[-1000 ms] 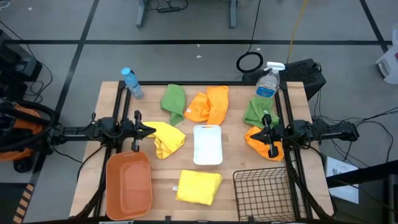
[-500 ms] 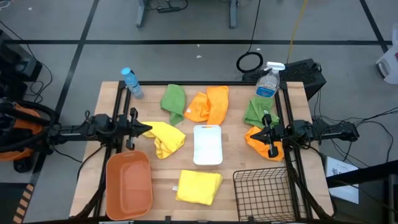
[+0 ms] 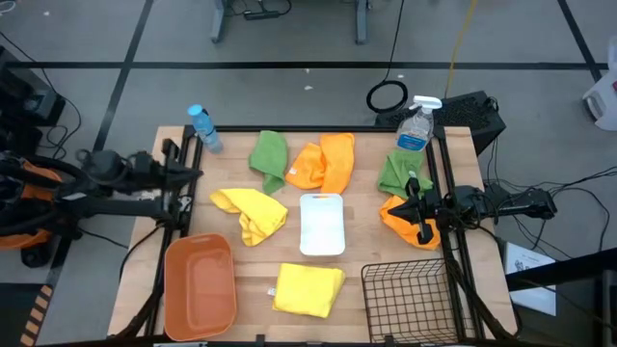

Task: Sort microfiber towel by color & place in baskets
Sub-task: Put the left green microfiber towel into the white bin

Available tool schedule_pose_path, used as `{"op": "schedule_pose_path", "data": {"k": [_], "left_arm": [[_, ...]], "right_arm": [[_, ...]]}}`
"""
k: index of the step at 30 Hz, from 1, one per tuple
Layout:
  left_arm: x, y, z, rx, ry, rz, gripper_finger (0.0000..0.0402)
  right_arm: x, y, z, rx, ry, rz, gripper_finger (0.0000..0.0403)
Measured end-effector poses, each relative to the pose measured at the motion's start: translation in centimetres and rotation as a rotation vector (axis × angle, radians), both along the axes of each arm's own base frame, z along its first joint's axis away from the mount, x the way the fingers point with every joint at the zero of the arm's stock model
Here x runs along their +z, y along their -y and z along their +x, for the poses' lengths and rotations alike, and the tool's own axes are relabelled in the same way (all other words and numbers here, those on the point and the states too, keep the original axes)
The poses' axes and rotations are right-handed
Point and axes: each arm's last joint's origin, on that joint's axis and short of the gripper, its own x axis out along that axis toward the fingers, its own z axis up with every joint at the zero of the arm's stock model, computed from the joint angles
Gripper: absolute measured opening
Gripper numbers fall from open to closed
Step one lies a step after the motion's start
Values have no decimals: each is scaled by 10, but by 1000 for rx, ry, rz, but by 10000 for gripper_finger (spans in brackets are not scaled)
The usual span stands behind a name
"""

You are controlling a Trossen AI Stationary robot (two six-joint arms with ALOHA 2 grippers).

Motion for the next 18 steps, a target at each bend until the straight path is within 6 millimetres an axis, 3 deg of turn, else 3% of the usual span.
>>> {"op": "schedule_pose_path", "data": {"k": [9, 14, 18], "left_arm": [[62, -1, 25, 18, -155, 35, 2], [79, -2, 47, 36, -200, 73, 9], [78, -2, 60, 39, -241, 74, 37]], "right_arm": [[2, 0, 0, 0, 22, 0, 0], [3, 0, 0, 1, 32, 33, 0], [3, 1, 0, -21, 31, 48, 0]]}}
